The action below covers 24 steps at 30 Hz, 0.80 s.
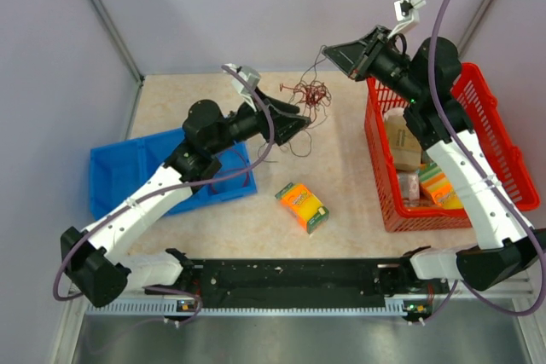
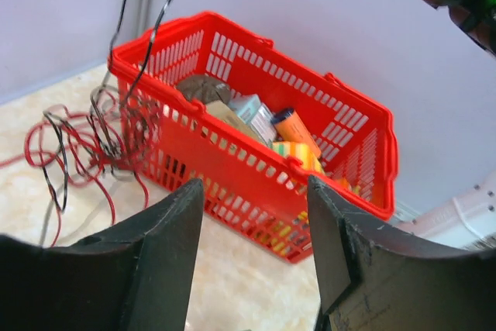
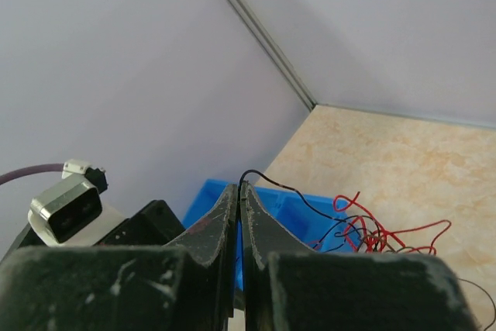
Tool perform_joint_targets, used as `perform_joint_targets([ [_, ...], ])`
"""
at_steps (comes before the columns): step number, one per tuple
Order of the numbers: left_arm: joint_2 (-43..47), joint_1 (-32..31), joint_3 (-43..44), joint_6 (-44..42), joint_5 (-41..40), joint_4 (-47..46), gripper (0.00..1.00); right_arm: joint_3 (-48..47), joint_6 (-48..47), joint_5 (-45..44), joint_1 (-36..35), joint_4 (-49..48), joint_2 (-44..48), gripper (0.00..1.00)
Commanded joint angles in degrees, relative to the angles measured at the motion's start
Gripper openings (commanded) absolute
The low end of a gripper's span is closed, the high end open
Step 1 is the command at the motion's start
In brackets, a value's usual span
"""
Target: Untangle the cables
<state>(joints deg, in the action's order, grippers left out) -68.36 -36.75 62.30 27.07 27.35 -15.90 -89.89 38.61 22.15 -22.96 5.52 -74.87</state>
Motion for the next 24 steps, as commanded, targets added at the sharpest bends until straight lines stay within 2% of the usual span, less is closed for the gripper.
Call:
perform_joint_targets([
  [1,-4.3,-2.3,7.5,-7.8,-10.1,6.2,0.58,-0.6,1.6,2.3,0.5,-3.9,0.6,0.0],
  [4,-6.5,-3.6,11.9,-11.8,-13.6,11.1,0.57,-1.3,1.0,2.6,0.6,-3.1,0.5,0.0],
  [8,-8.0,-5.0,12.8,-15.1,-15.8,9.6,0.59,-0.8,1.3,3.4,0.6,-3.6,0.3,0.0],
  [12,-10.4,-5.4,14.9,-14.2,-11.4,11.2,0.47,-0.6,1.5,3.6,0.6,-3.8,0.3,0.0],
  [17,-10.7,-6.6,12.8,-13.6,-9.3,9.3,0.47,-0.6,1.6,3.8,0.6,-4.1,0.5,0.0],
  [24,-13.4,-7.0,16.0,-12.8,-10.1,10.1,0.46,-0.6,2.0,3.8,0.6,-4.4,0.7,0.0],
])
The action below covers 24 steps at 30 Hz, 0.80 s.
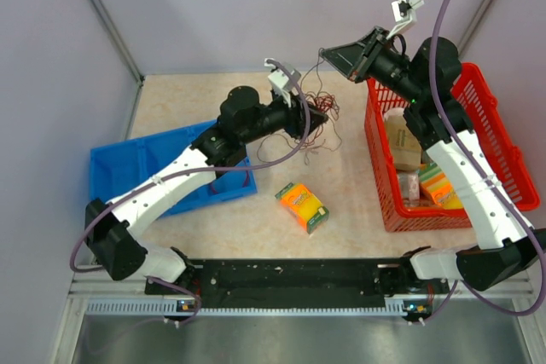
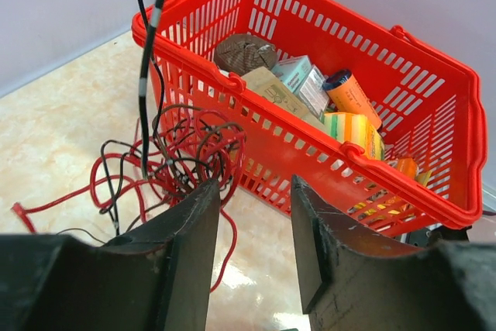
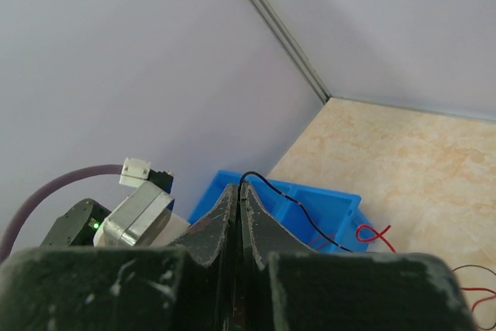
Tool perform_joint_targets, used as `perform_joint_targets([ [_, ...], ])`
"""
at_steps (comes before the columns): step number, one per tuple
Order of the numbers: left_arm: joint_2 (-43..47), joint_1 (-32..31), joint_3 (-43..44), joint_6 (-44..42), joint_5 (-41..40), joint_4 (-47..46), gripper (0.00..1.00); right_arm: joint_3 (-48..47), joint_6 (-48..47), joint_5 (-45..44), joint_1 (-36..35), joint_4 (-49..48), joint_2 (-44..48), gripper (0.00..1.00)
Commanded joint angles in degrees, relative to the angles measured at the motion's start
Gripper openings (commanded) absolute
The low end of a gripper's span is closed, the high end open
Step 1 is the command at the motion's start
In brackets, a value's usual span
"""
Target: Untangle the cables
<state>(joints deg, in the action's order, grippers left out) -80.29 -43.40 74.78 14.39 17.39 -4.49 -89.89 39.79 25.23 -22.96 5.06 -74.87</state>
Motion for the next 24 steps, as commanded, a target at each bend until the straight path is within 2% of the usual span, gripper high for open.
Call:
perform_joint_targets([
  [1,-1.9,-0.5,3.9,-0.5,-0.8,-0.5,0.45,-0.6,0.7,0.7,0.6,-3.9,0.6,0.0],
  [9,-3.0,-0.5,3.8,-1.7,-3.1,-0.4,0.44,-0.5,1.5,1.2,0.6,-4.5,0.7,0.0],
  [12,-3.3,-0.5,3.8,-2.5,-3.9,-0.4,0.41,-0.4,1.5,1.4,0.6,-4.5,0.6,0.0],
  [15,-3.7,-0.5,4.3,-2.5,-3.2,-0.3,0.31,0.2,1.7,1.2,0.6,-4.5,0.8,0.0],
  [19,-4.2,-0.6,4.8,-1.8,-2.8,-0.4,0.06,1.8,2.4,1.1,0.5,-6.4,0.9,0.0],
  [22,-3.5,-0.5,4.1,-1.5,-3.5,-0.8,0.0,3.0,2.5,0.7,0.5,-6.1,1.0,0.0],
  [24,-2.7,-0.5,3.3,-0.9,-3.4,-1.1,0.0,3.4,2.4,0.6,0.4,-6.1,1.0,0.0],
])
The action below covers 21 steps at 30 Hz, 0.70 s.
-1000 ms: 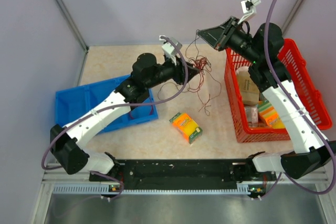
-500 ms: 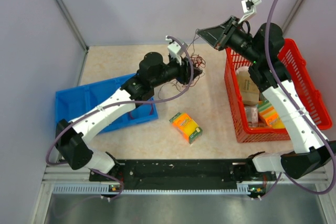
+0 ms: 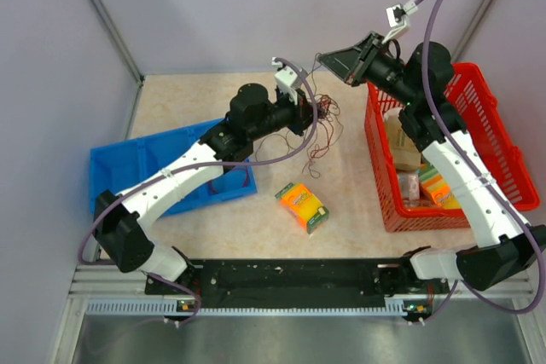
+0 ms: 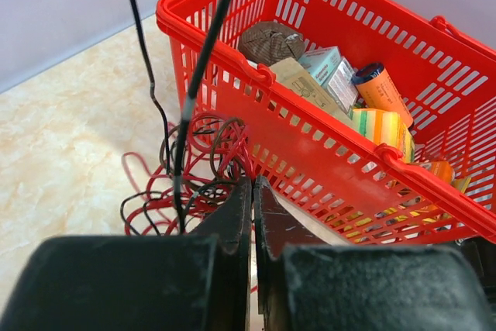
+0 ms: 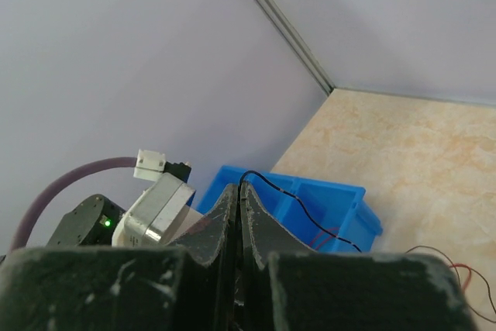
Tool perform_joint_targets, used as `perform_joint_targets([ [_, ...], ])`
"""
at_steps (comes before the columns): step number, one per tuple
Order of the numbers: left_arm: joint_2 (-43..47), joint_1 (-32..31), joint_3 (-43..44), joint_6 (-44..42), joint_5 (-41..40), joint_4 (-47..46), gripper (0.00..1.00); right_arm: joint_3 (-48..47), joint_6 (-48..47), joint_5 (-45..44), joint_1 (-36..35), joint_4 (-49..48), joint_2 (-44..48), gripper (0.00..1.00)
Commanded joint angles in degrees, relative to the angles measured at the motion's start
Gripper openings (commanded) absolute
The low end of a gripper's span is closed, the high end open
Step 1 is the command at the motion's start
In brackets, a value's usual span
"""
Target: Untangle the cables
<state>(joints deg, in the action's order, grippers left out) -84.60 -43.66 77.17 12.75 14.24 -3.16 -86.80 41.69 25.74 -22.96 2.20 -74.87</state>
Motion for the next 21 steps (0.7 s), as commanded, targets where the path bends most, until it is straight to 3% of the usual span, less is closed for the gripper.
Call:
perform_joint_targets([
  [1,2.2,-0.3,0.2,0.9,-0.4,-2.7,0.0,0.3,0.6,0.0,0.5,-3.0,1.0,0.0],
  [13,2.5,-0.3,-1.1,3.2,0.4,-5.8,0.1,2.6,11.5,-1.7,-2.0,-5.8,2.5,0.0],
  [19,3.6,-0.3,-2.3,4.1,-1.5,-6.1,0.22,5.0,14.7,-4.3,-3.0,-7.1,4.5,0.0],
  [21,3.7,-0.3,-2.2,4.1,-1.5,-6.2,0.22,5.3,15.3,-4.5,-3.1,-7.6,4.7,0.0],
])
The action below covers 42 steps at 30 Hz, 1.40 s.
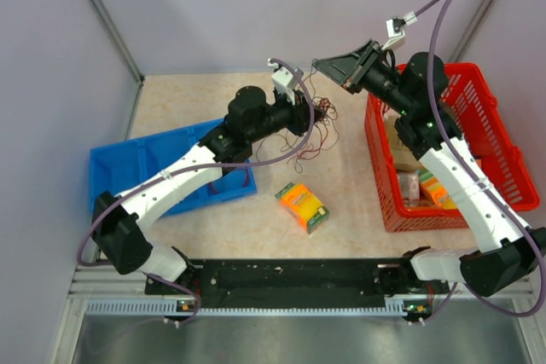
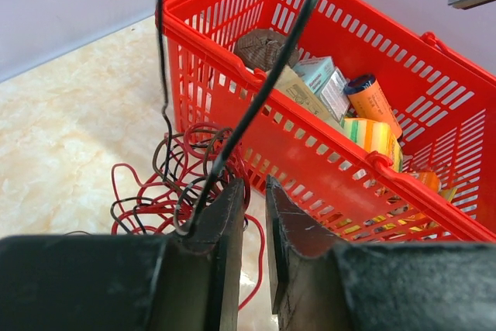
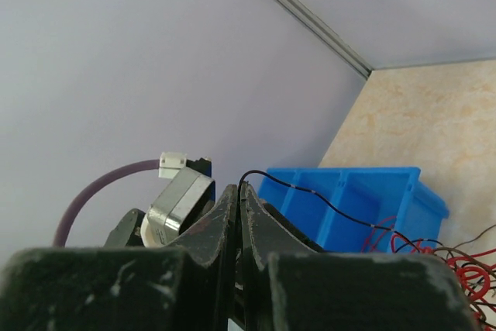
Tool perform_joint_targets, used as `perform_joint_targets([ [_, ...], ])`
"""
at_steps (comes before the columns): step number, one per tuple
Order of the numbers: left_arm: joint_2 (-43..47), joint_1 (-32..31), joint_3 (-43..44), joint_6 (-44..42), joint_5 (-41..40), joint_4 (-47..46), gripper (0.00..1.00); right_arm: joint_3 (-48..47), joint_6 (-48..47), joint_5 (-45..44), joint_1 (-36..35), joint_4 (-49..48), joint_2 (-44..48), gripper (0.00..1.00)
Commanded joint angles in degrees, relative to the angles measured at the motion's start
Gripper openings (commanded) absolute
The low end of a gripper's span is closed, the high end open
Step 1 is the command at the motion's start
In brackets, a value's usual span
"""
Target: Untangle the cables
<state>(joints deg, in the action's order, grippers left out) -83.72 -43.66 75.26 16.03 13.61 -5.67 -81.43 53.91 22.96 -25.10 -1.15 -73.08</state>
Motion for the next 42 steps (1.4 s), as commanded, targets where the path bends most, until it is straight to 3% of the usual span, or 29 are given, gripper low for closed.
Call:
perform_joint_targets([
  [1,2.8,-0.3,-0.3,0.9,-0.6,-3.6,0.21,0.0,3.3,-1.6,-1.1,-4.4,3.0,0.0],
  [13,0.5,-0.3,0.1,1.5,-4.4,-1.8,0.18,0.1,5.0,-3.9,-1.8,-3.3,3.8,0.0],
  [17,-0.1,-0.3,1.1,1.3,-5.4,-1.4,0.0,0.5,4.0,-5.7,-2.6,-1.2,4.3,0.0],
  [20,1.5,-0.1,0.2,1.7,-4.4,-1.0,0.0,0.4,-1.1,-8.7,-2.5,4.6,4.1,0.01],
  [23,5.0,0.8,-3.1,4.2,-2.1,-0.8,0.0,-3.0,-13.3,-9.6,-0.6,13.5,0.1,0.39],
  [24,6.1,1.6,-4.3,5.7,-0.3,-1.2,0.0,-4.4,-17.3,-8.6,0.8,17.5,-1.8,0.47],
  [29,9.1,7.8,-10.0,13.5,8.2,-4.3,0.0,-1.8,-30.7,-4.8,3.2,25.8,-3.0,0.7],
  [34,8.8,11.3,-11.9,17.4,12.9,-7.2,0.0,6.6,-31.5,1.1,3.1,21.7,1.3,0.74],
  [38,8.7,12.6,-13.3,20.2,15.2,-10.0,0.0,15.8,-23.2,7.6,2.8,7.4,3.2,0.73],
  [42,9.4,13.2,-14.0,21.3,16.0,-10.2,0.0,17.3,-22.1,6.8,1.2,4.1,2.0,0.7],
])
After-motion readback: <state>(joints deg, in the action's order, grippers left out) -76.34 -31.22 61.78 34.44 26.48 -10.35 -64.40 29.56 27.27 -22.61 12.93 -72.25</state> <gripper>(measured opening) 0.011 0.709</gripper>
